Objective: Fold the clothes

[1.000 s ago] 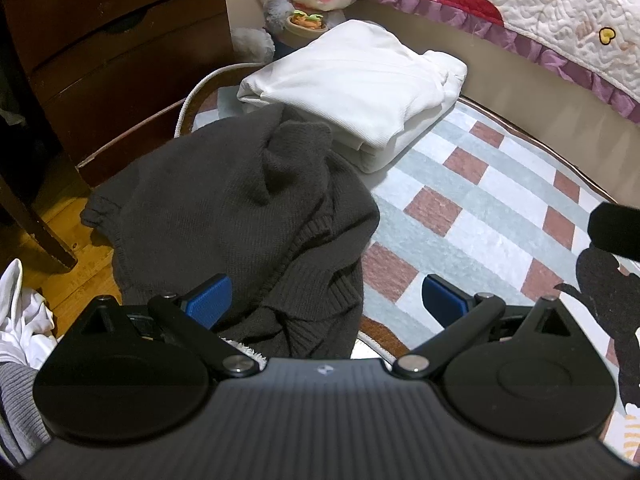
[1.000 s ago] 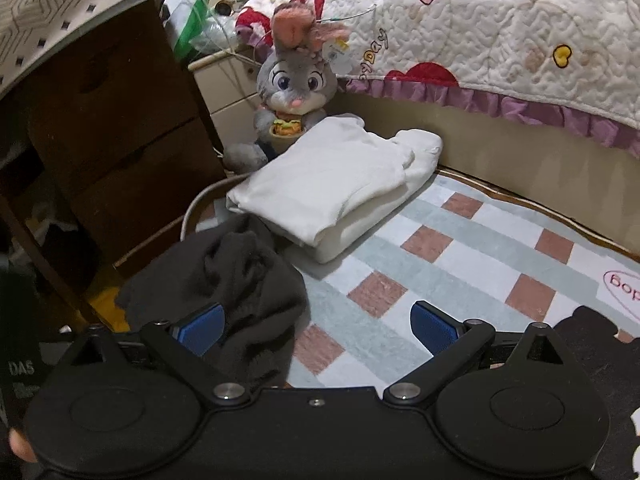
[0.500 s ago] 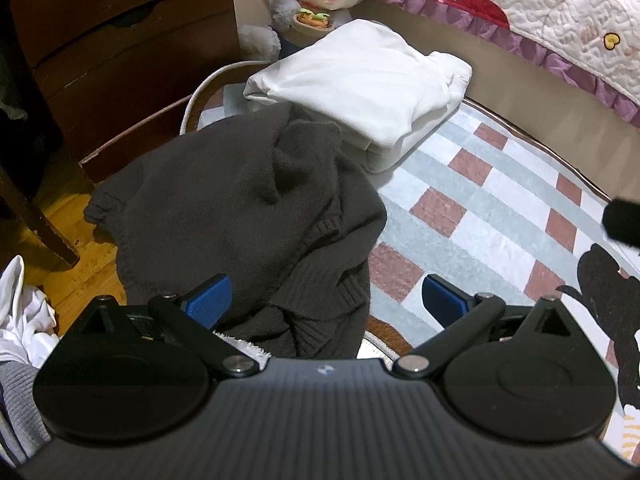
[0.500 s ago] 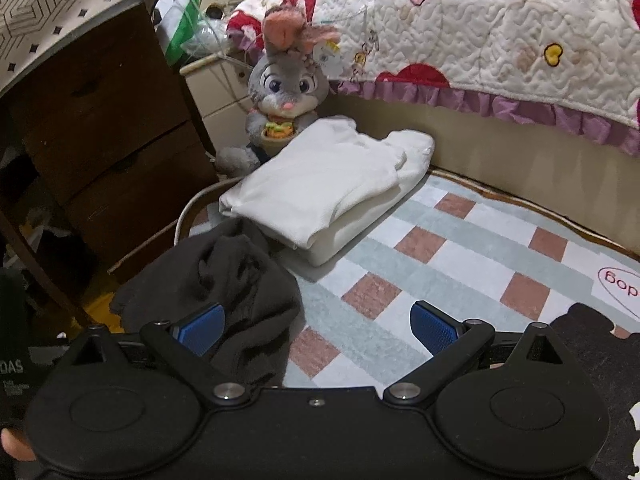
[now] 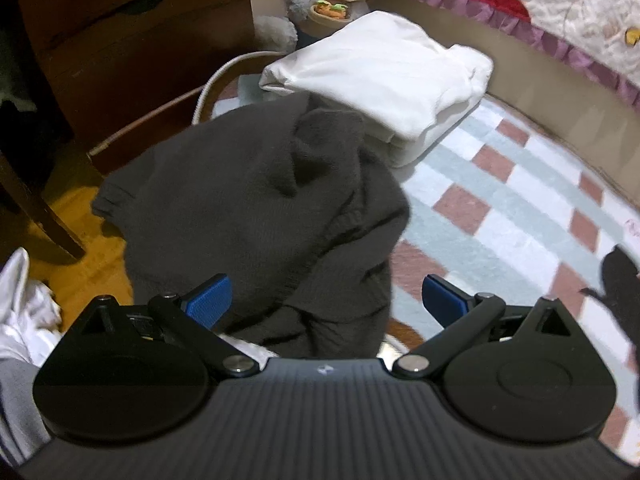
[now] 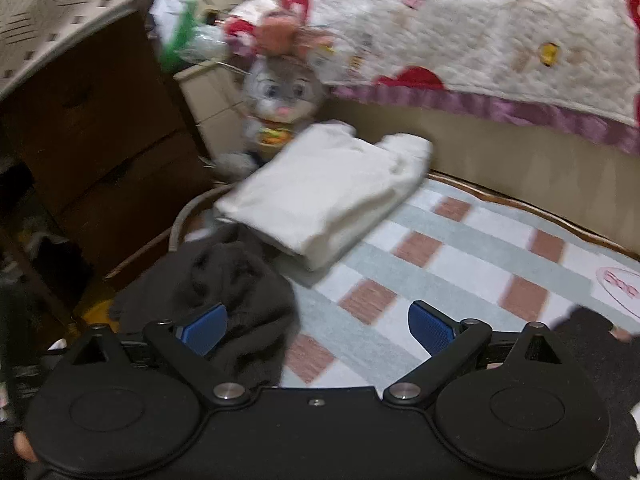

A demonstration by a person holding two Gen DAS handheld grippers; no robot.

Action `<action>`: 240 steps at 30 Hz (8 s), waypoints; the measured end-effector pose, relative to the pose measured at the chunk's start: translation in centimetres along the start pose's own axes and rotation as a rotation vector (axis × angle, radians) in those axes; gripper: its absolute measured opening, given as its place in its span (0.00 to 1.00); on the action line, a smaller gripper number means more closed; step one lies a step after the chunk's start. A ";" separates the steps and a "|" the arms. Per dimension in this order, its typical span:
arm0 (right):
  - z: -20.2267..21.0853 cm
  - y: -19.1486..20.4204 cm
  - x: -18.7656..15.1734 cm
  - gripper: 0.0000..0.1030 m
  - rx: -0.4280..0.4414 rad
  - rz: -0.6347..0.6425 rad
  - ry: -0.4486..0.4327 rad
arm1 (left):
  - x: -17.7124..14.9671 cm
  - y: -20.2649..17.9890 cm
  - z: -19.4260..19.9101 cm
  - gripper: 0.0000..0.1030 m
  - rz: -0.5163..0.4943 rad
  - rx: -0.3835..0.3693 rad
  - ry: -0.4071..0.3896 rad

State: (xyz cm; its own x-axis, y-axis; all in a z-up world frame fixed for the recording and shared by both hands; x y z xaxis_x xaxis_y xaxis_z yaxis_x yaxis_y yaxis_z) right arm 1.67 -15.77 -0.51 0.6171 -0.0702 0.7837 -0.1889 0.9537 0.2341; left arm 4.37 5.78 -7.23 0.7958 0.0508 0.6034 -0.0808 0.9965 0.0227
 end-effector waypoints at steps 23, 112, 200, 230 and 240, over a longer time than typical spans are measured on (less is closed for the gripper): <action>-16.8 1.7 -1.7 0.39 0.236 0.110 0.170 | 5.7 11.8 -9.6 0.49 -0.031 -0.019 -0.043; -24.9 2.1 -6.3 0.19 0.266 -0.052 0.149 | 9.1 10.7 10.0 0.11 -0.202 0.161 -0.764; 6.4 -47.0 -19.0 0.77 -0.533 -0.754 -0.046 | 1.6 -21.3 -11.4 0.07 -0.488 -0.502 -0.171; 37.1 -33.8 -7.5 0.05 -0.357 -0.556 -0.492 | 10.2 0.3 12.0 0.06 -0.006 -0.497 -0.800; 34.6 -36.9 -6.4 0.04 -0.457 -0.437 -0.335 | 16.1 -8.8 4.9 0.06 -0.131 -0.460 -0.715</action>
State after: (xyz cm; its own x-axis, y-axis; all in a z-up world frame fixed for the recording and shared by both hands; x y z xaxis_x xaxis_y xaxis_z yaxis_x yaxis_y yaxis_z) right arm -21.69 -60.66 5.75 0.2821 -0.4897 0.8250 0.4058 0.8401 0.3599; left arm 14.91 -2.52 6.21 0.1999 0.0335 0.9793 0.3598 0.9271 -0.1052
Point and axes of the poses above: each gripper's, at about its wrist camera, not at the fingertips, and z roughly against the way its jaws point, y to its left, x to its top, the point moved 5 cm from there along -z, roughly the way its jaws point
